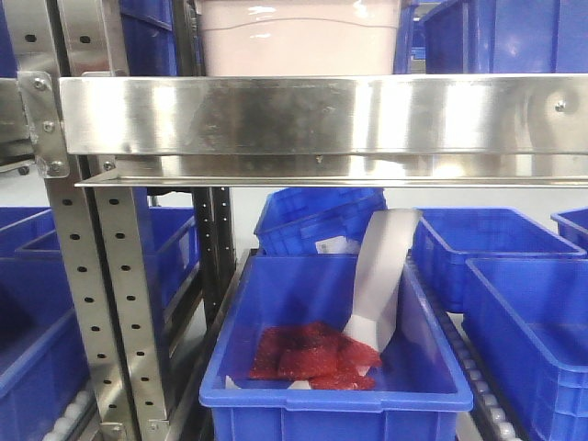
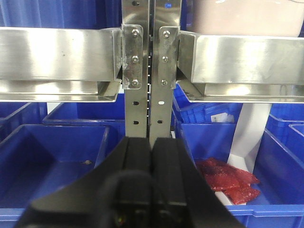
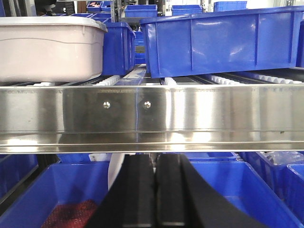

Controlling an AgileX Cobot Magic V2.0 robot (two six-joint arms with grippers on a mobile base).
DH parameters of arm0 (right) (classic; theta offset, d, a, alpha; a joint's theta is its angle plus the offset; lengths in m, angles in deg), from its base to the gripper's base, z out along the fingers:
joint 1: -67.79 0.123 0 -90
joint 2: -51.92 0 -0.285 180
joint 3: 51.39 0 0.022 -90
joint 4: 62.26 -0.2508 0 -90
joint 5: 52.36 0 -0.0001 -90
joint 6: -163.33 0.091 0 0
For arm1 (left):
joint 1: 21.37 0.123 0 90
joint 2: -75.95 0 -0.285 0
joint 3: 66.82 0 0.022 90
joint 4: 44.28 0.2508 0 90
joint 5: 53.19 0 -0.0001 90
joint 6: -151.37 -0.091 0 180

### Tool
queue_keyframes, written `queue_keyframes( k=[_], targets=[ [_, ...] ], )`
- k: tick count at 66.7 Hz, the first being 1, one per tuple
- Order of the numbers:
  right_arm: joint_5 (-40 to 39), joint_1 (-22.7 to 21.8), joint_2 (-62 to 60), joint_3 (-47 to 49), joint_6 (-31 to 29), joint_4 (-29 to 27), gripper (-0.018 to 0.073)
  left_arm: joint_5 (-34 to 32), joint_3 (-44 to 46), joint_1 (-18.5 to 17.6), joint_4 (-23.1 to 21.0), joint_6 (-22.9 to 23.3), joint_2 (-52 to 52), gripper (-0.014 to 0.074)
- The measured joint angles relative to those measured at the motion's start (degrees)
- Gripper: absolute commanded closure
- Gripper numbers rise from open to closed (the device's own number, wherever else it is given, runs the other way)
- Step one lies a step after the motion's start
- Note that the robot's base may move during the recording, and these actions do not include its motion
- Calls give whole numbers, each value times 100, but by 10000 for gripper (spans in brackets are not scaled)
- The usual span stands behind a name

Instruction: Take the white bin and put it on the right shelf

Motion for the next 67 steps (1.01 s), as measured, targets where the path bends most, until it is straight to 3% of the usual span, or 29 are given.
queue_keyframes(
  k=[26, 67],
  targets=[
    [0, 0, 0, 0, 0, 0, 492, -620, 0, 0, -37, 0, 0, 713],
    [0, 0, 0, 0, 9, 0, 492, -678, 0, 0, -146, 0, 0, 713]
  ],
)
